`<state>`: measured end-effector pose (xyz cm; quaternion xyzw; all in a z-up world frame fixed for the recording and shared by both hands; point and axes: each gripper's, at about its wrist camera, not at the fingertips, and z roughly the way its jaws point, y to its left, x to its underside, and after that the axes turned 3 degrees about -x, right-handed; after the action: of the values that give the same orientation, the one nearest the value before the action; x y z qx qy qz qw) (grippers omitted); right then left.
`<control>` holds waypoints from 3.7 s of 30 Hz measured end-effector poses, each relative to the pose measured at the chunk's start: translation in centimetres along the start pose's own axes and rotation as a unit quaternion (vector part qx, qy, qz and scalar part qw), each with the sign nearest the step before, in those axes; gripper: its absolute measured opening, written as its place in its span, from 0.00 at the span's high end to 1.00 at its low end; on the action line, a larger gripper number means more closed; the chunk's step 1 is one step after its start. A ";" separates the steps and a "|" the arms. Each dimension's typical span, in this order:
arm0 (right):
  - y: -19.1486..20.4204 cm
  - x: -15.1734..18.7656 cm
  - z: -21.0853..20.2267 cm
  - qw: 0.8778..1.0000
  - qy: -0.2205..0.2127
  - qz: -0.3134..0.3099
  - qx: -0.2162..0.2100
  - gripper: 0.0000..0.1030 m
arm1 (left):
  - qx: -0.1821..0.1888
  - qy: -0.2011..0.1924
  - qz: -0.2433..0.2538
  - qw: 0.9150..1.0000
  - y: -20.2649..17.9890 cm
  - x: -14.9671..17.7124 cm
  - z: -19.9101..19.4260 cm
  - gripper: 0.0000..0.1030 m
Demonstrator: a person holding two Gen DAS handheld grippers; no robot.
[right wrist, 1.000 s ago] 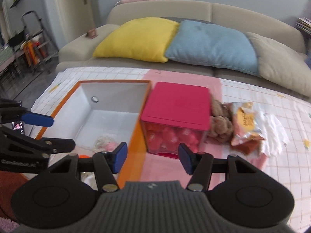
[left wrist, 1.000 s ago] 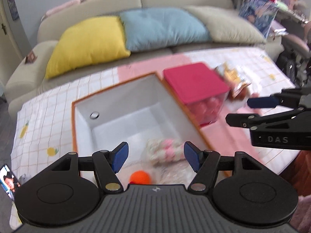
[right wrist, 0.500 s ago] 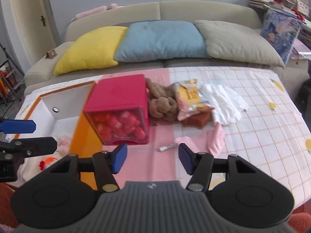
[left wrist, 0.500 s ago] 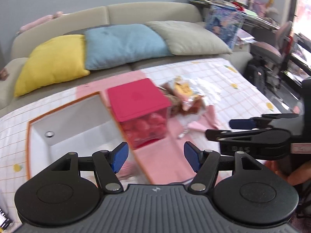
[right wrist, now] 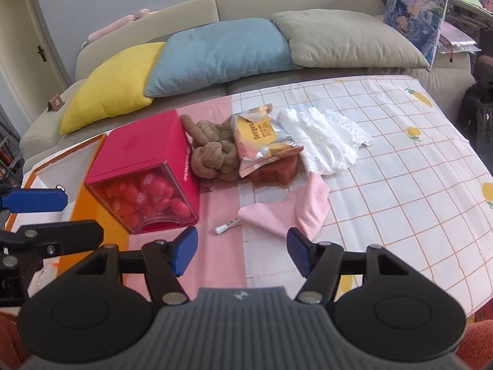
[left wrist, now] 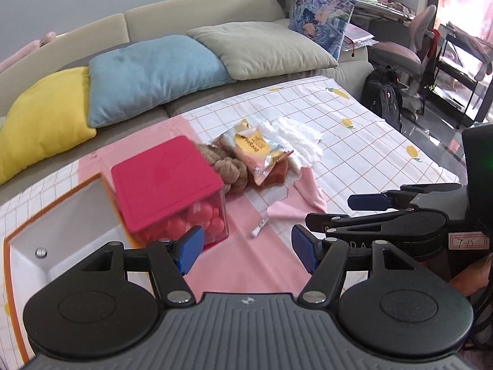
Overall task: Organize soft objects
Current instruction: 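Move both open tools back toward the remaining soft items, then grasp the yellow snack bag with the right tool while the left tool grasps the white crumpled bag, then lift the snack bag and white bag with both tools toward the bin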
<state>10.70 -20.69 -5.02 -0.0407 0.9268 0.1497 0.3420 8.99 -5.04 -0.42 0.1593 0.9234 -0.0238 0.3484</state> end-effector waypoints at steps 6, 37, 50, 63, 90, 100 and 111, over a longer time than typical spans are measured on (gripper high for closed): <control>-1.3 -2.2 1.4 1.000 -0.019 -0.017 0.007 0.37 | -0.008 0.004 0.019 1.000 0.0 -2.1 2.3 0.25; -3.2 -7.1 15.3 0.986 -0.049 -0.153 -0.046 0.51 | -0.005 0.047 0.149 0.988 0.4 -8.3 12.8 0.30; -4.0 -7.5 12.6 0.986 -0.074 -0.138 -0.062 0.90 | -0.007 0.060 0.174 0.983 -0.7 -8.8 12.8 0.37; -10.1 -9.5 5.8 0.992 -0.122 -0.036 0.018 0.93 | 0.033 0.020 0.111 0.993 -3.3 -11.0 13.7 0.36; -18.1 -7.8 11.2 0.997 -0.050 0.043 0.044 0.92 | 0.017 0.023 -0.003 1.000 -9.0 -12.7 27.3 0.18; -17.9 -7.8 11.4 0.997 -0.044 0.036 0.042 0.92 | 0.032 0.033 0.041 0.998 -10.4 -12.6 28.7 0.90; -17.5 -7.9 8.9 0.993 -0.095 0.038 0.062 0.94 | 0.034 -0.068 0.015 0.997 -7.8 -13.9 18.3 0.91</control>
<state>25.35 -34.84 -10.72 0.0301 0.8984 0.1076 0.4248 28.00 -19.10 -5.74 0.1825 0.8938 -0.0609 0.4050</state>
